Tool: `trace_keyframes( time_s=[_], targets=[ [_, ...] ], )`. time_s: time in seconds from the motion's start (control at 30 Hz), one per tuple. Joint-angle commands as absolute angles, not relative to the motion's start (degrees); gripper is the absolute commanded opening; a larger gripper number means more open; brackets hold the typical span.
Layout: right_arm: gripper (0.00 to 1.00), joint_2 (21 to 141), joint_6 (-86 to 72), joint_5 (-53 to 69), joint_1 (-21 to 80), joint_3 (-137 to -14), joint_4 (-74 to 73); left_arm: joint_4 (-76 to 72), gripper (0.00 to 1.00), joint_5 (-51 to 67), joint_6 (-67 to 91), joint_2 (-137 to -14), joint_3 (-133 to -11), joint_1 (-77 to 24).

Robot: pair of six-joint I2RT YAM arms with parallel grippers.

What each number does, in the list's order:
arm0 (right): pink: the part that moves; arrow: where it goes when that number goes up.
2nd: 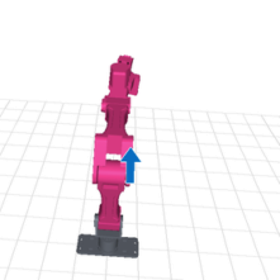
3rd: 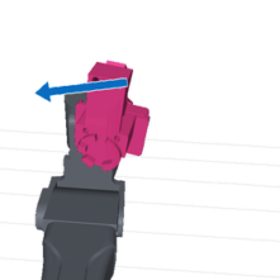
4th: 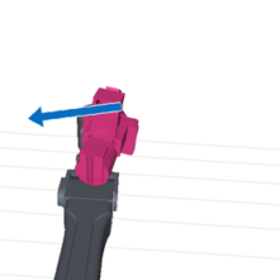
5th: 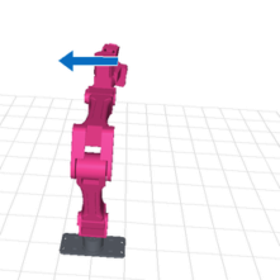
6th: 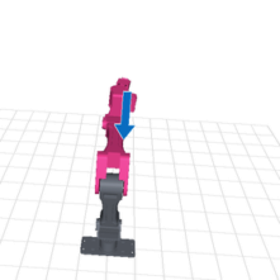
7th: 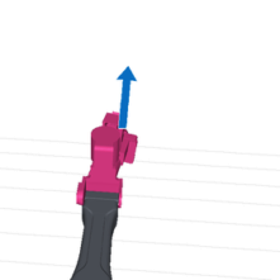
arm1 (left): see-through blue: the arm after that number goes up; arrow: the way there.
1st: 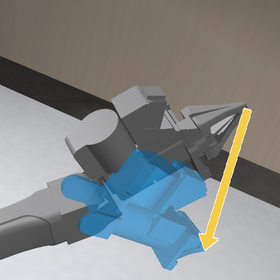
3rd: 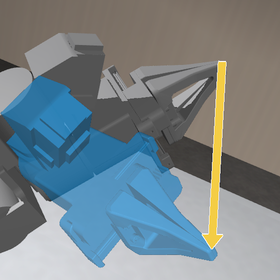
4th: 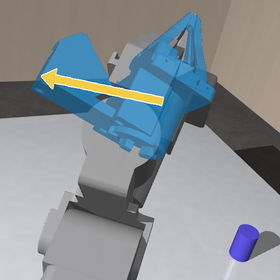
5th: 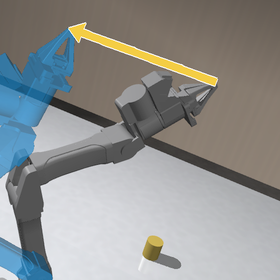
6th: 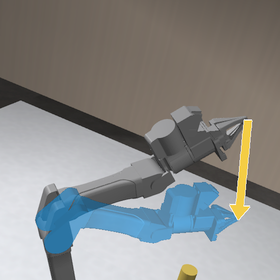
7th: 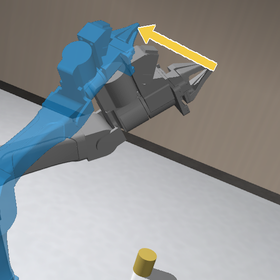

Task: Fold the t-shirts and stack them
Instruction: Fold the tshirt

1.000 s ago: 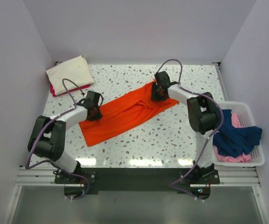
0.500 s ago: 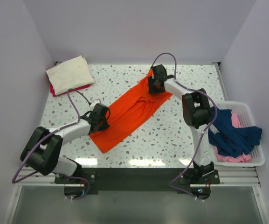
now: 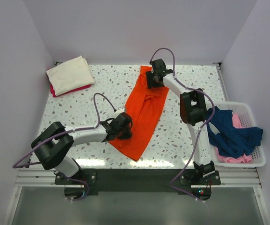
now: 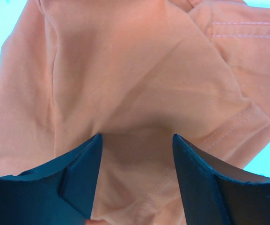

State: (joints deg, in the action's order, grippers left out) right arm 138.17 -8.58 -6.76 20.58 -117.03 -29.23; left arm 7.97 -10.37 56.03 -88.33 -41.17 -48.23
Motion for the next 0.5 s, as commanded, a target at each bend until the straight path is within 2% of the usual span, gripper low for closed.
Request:
trace_keyframes(
  time_s=[0.0,0.07,0.23,0.47],
  targets=[
    [0.67,132.99,-10.01,-9.14,20.30,-119.88,-33.39,16.60,0.31,-12.38,55.38,-86.41,-42.88,-48.34],
    [0.70,131.32,-12.03,-10.11,20.30,-119.53,-34.89,18.97,0.34,-13.97,52.66,-84.91,-45.16,-48.34],
    [0.68,127.18,-18.70,-10.55,20.22,-115.14,-35.68,22.06,0.36,-20.47,45.90,-85.77,-49.12,-48.34],
    [0.51,129.28,-22.94,-12.48,19.78,-112.15,-36.82,23.03,0.29,-23.73,46.14,-90.53,-47.03,-48.34]
  ],
)
